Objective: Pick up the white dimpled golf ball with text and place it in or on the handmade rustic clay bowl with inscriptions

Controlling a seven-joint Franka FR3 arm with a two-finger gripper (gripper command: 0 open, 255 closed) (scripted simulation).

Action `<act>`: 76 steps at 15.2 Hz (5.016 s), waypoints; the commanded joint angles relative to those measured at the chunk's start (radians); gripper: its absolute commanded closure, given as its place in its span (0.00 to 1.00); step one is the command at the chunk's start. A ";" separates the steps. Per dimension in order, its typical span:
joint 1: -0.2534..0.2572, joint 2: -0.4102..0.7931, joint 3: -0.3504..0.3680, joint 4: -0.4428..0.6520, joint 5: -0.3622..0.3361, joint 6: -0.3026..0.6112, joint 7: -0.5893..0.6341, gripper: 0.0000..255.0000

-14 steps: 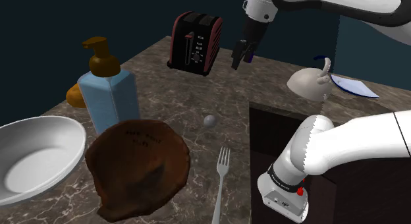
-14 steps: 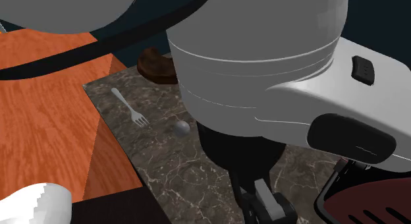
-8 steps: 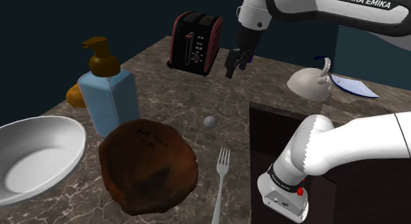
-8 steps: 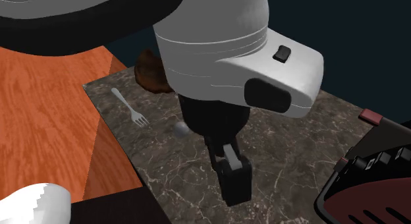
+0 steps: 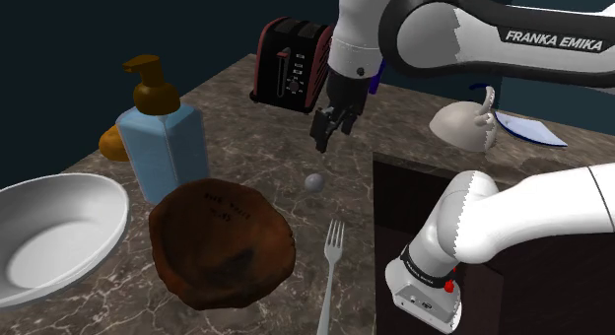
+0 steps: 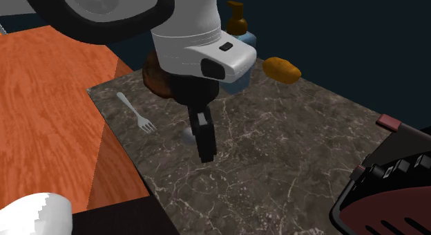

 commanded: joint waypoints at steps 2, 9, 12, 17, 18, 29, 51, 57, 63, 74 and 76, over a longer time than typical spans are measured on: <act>0.017 0.016 0.074 -0.009 0.035 0.010 0.085 0.00; 0.034 0.068 0.180 -0.035 0.079 0.071 0.193 0.00; 0.036 0.067 0.185 -0.076 0.084 0.110 0.192 0.00; 0.037 0.067 0.187 -0.097 0.086 0.131 0.191 0.00; 0.037 0.067 0.187 -0.097 0.086 0.131 0.191 0.00; 0.036 0.071 0.188 -0.095 0.085 0.133 0.191 1.00; 0.014 0.088 0.141 0.182 0.045 -0.127 0.179 1.00; 0.005 0.112 0.133 0.279 0.033 -0.202 0.178 1.00; -0.004 0.142 0.128 0.384 0.022 -0.276 0.179 1.00; -0.015 0.401 0.396 0.629 0.028 -0.263 0.466 1.00; -0.018 0.475 0.461 0.694 0.002 -0.264 0.535 1.00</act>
